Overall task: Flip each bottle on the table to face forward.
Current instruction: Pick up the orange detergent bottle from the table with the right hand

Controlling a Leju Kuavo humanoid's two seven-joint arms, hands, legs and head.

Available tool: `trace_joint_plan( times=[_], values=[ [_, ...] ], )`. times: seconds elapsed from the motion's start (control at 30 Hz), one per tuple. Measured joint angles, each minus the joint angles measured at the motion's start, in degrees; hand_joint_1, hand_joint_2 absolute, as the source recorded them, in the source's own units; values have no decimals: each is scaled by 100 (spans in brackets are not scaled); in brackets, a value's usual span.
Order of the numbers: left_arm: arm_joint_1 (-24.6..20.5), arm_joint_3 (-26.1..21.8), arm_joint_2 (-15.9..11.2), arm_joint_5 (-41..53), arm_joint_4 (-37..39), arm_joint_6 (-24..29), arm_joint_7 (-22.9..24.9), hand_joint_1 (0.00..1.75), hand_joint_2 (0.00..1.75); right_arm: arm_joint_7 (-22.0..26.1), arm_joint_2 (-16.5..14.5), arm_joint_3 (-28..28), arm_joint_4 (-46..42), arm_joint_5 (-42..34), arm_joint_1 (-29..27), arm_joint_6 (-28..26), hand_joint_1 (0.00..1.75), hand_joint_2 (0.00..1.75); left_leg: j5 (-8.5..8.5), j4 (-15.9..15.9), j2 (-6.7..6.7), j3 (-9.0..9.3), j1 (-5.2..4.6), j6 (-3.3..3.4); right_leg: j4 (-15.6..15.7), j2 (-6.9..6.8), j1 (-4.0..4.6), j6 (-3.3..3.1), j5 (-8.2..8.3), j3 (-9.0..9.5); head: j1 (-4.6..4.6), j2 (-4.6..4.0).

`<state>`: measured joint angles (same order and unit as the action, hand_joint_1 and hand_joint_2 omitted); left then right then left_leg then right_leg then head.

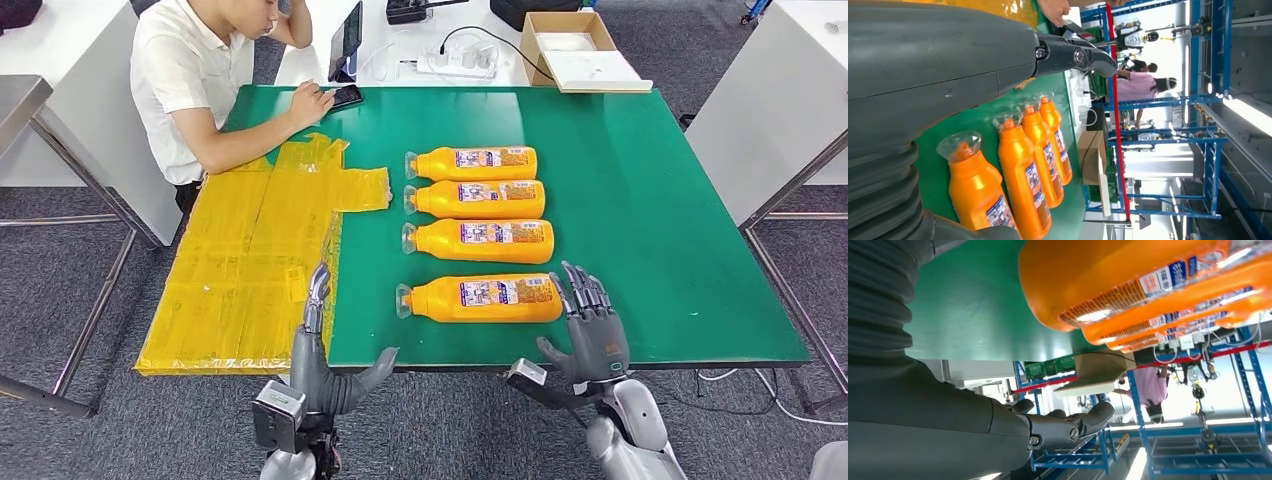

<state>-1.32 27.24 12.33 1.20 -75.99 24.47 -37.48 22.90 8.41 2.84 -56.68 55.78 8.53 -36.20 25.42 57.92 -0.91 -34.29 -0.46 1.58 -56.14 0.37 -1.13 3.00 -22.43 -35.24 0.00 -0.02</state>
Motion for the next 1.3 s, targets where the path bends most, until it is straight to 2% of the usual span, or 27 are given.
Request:
trace_joint_plan(
  times=[0.23, 0.5, 0.77, 0.9, 1.03, 1.3],
  values=[
    [-30, 57, 0, 24, 55, -109, 0, 0, 175, -79, -12, 201, 692, -33, 391, 172, 0, 175, 0, 0, 0, -1, -1, 1, 0, 0, -1, 0, 1, 0, 1, 1],
    [-136, 163, 2, 47, 140, -207, 0, 0, 175, -189, -180, 614, 1513, 41, 951, 396, 0, 175, -2, 0, 1, 3, 1, 0, -2, 1, 1, 0, 1, 0, 0, 2],
    [-274, 270, 9, 44, 231, -299, -1, 0, 175, -493, -305, 842, 2160, 62, 1523, 575, 0, 175, -4, 0, 1, 2, 0, 3, -1, 0, 0, 0, 2, 1, 1, 2],
    [-336, 284, 15, -16, 274, -326, 0, 0, 175, -818, -358, 940, 2441, 189, 1740, 599, 0, 175, -4, 1, 1, 3, 0, 3, -1, 0, 0, 0, 2, 1, 0, 0],
    [-370, 283, 15, -39, 287, -350, 1, 0, 175, -1098, -379, 1014, 2655, 304, 1914, 598, 0, 175, -4, 1, 1, 4, 0, 3, -1, 0, 0, 0, 2, 1, 0, 1],
    [-378, 283, 17, -35, 291, -359, 2, 0, 175, -1171, -397, 1065, 2853, 339, 2048, 635, 0, 175, -4, 1, 1, 6, -1, 3, -1, 0, 0, 0, 2, 4, 1, 1]
  ],
)
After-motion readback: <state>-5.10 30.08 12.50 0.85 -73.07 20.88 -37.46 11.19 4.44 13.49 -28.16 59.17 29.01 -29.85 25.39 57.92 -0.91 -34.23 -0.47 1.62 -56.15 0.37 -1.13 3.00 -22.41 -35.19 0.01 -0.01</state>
